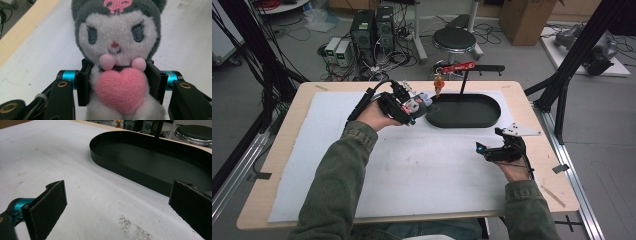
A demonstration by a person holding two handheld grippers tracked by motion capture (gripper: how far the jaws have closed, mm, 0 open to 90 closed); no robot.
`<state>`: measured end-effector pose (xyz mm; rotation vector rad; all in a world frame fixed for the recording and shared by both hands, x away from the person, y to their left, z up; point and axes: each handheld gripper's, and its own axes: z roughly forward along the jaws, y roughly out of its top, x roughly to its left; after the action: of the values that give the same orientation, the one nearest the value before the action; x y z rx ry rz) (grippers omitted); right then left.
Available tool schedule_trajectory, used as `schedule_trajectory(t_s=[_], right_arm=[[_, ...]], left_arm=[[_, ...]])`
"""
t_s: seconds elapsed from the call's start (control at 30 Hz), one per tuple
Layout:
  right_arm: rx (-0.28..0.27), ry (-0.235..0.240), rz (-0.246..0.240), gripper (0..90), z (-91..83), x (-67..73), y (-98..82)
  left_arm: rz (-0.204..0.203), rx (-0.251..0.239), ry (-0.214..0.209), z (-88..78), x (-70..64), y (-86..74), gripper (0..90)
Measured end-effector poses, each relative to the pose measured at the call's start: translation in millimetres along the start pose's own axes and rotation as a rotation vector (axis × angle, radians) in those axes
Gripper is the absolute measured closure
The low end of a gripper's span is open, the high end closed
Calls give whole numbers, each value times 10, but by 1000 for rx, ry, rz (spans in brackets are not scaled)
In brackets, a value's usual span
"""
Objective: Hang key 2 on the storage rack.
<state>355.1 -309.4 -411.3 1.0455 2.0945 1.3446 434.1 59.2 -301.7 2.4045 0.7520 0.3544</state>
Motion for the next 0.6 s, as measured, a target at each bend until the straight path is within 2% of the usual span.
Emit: schedule_trajectory(t_s=[0.23,0.6], right_arm=[[-3,-1,-5,5,1,-8,0],[-5,3,2,5,-1,-13,0]], left_arm=[[-2,-22,-19,-40,-4,235,477],[27,-17,-15,6,-52,585,477]])
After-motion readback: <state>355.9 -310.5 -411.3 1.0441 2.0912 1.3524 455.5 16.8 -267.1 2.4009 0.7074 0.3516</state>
